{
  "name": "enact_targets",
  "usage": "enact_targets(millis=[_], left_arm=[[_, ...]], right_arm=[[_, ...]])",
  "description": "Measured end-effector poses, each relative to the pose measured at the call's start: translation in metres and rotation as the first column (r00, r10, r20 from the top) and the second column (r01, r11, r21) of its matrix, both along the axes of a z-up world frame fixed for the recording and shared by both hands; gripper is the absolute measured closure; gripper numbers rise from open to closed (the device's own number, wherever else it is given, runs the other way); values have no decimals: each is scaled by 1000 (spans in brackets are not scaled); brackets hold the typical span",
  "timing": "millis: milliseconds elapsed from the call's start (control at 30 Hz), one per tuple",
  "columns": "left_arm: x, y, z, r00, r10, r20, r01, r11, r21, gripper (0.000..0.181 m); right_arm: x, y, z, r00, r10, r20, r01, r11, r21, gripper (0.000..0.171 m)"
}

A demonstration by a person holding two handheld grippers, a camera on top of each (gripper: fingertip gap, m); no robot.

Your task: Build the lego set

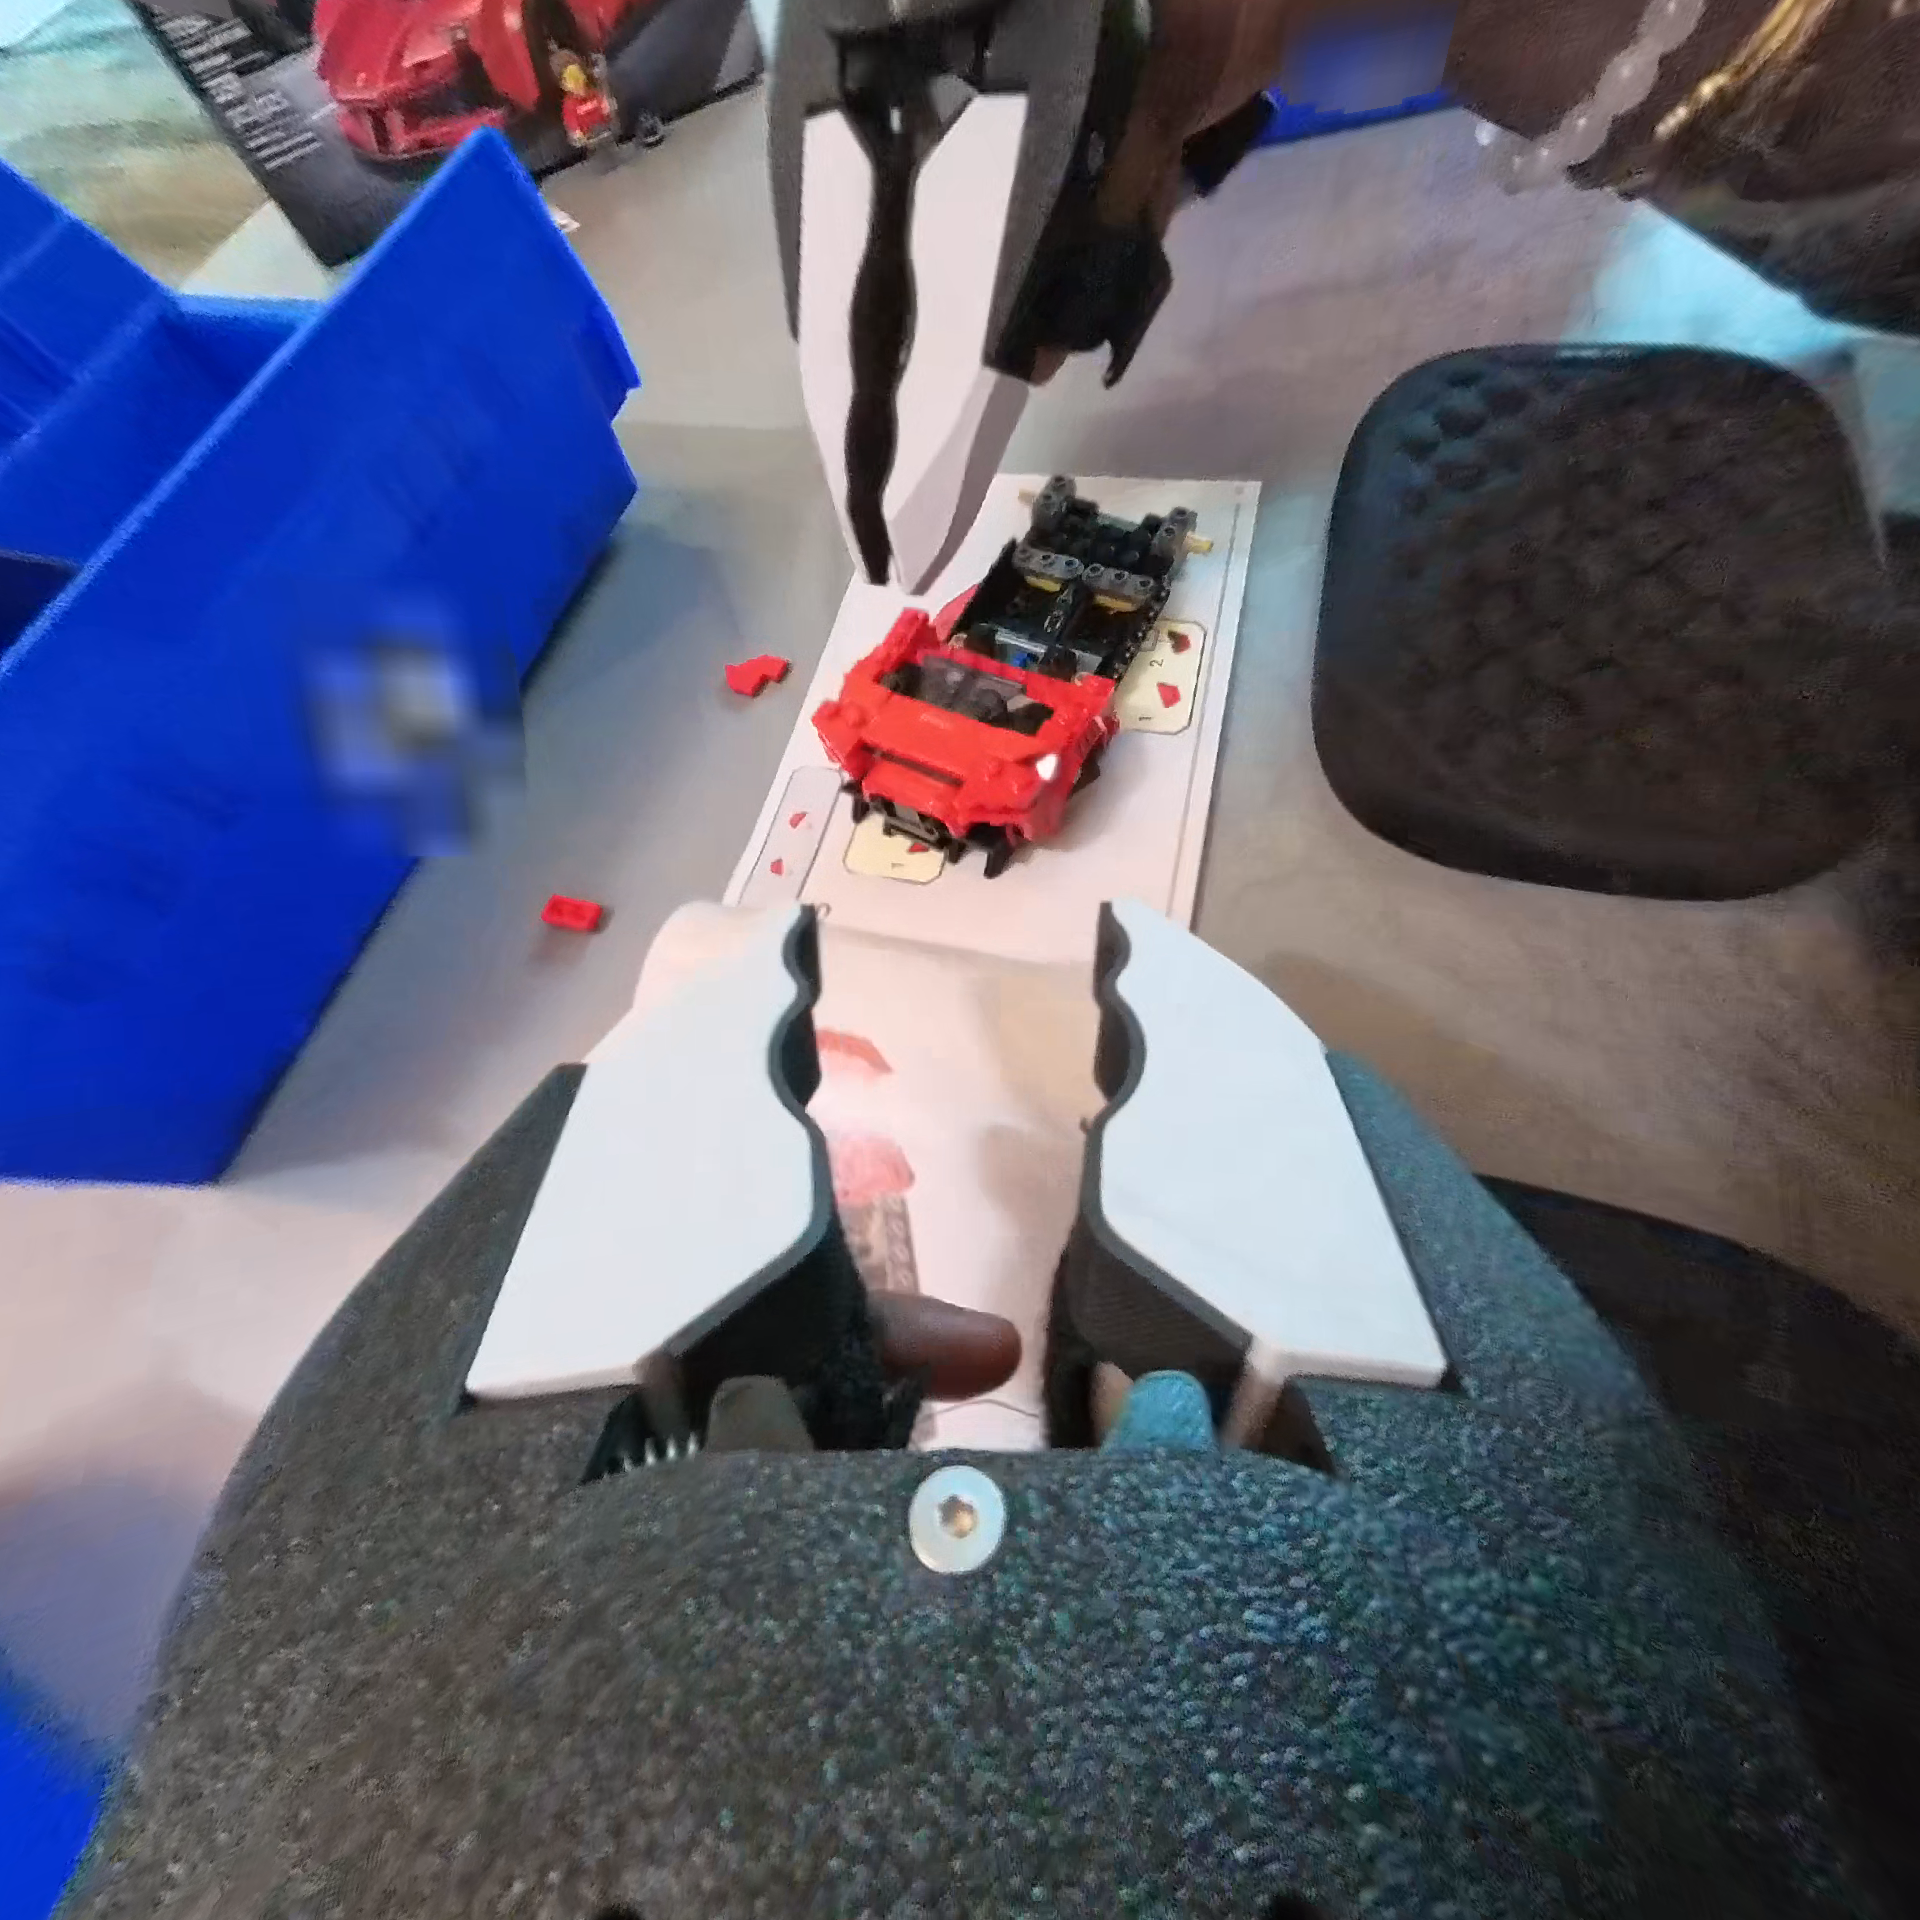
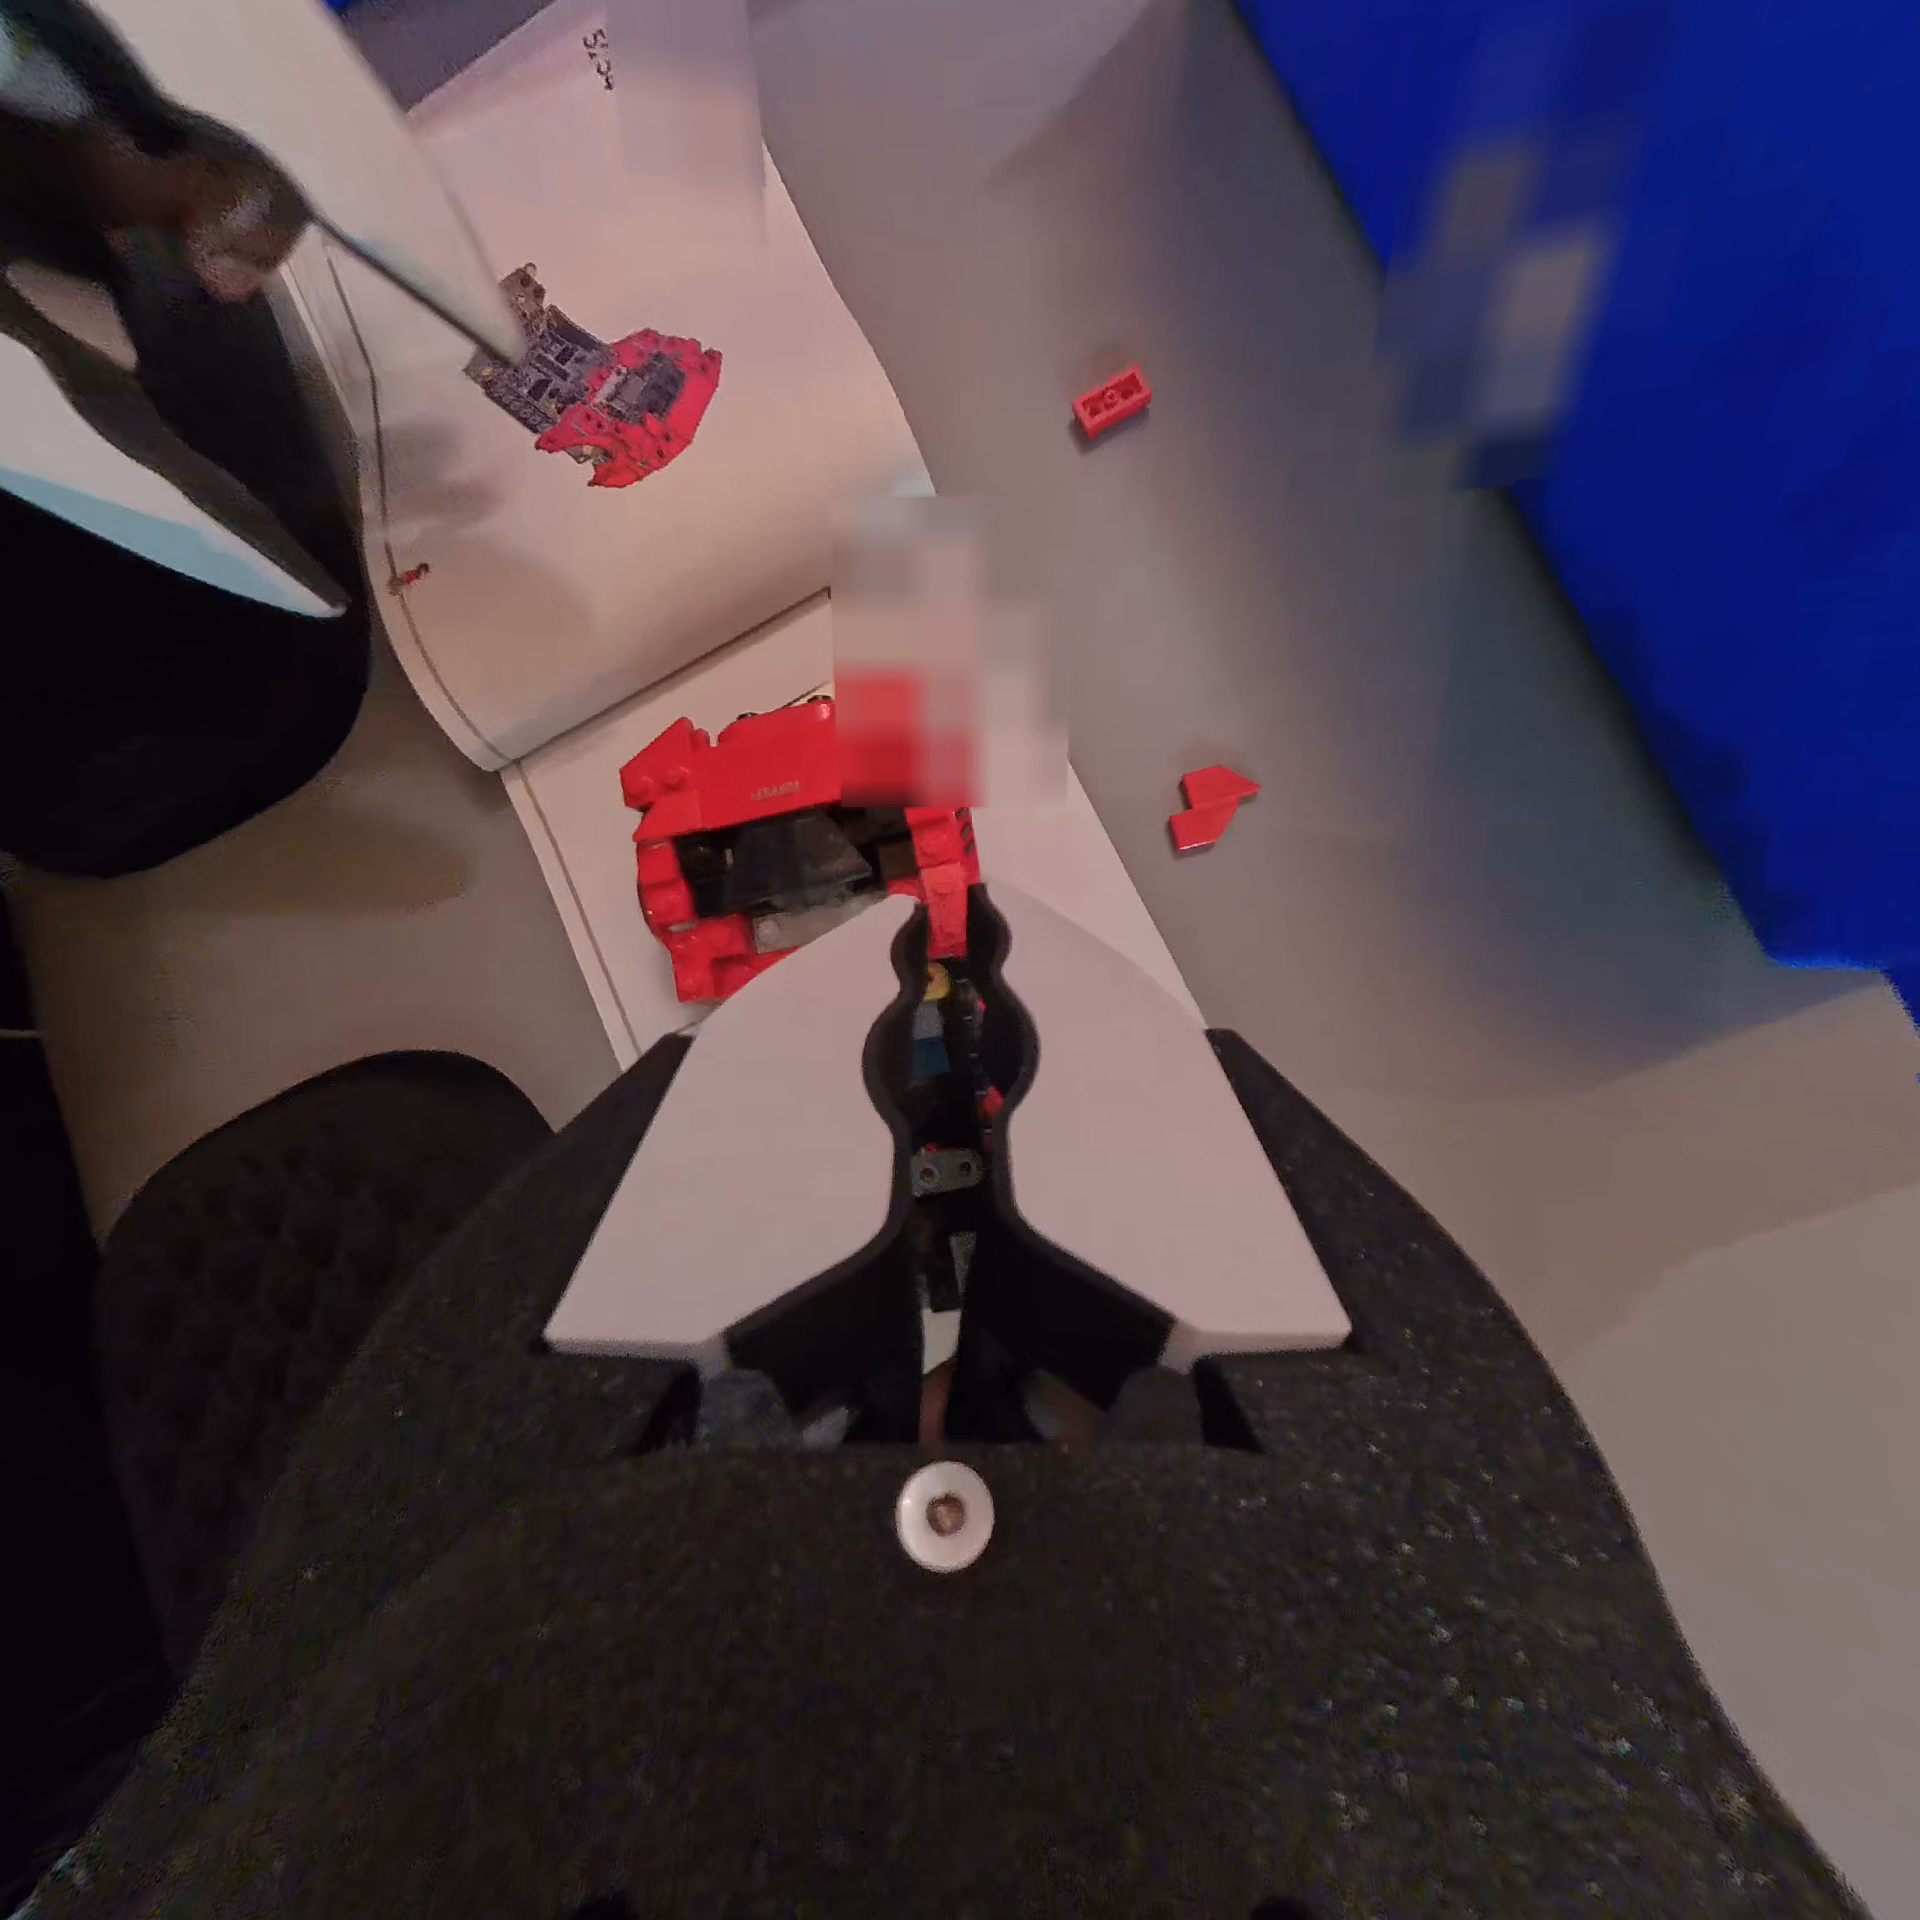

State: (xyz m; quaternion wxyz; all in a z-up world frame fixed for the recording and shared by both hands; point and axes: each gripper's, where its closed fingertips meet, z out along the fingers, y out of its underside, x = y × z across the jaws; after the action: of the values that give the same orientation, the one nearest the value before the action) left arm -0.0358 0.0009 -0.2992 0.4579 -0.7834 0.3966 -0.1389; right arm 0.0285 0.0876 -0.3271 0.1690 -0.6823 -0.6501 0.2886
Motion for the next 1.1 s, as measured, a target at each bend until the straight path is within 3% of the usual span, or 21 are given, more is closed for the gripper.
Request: enact_targets(millis=[167, 433, 867, 1100], left_arm=[[14, 29, -17, 990, -129, -55, 128, 991, -28, 106], [41, 47, -28, 950, -306, -59, 306, 952, -8, 106], [43, 51, -44, 950, -307, -62, 308, 951, -2, 111], [44, 51, -44, 950, -307, -49, 307, 952, 0, 111]], right_arm=[[2, 1, 2, 997, 82, 5, -82, 996, 22, 165], [-2, -1, -5, 993, 117, 17, -118, 992, 43, 171], [0, -3, -9, 996, 70, 51, -71, 997, 23, 171], [1, -2, -11, 977, 36, 209, -50, 997, 66, 171]])
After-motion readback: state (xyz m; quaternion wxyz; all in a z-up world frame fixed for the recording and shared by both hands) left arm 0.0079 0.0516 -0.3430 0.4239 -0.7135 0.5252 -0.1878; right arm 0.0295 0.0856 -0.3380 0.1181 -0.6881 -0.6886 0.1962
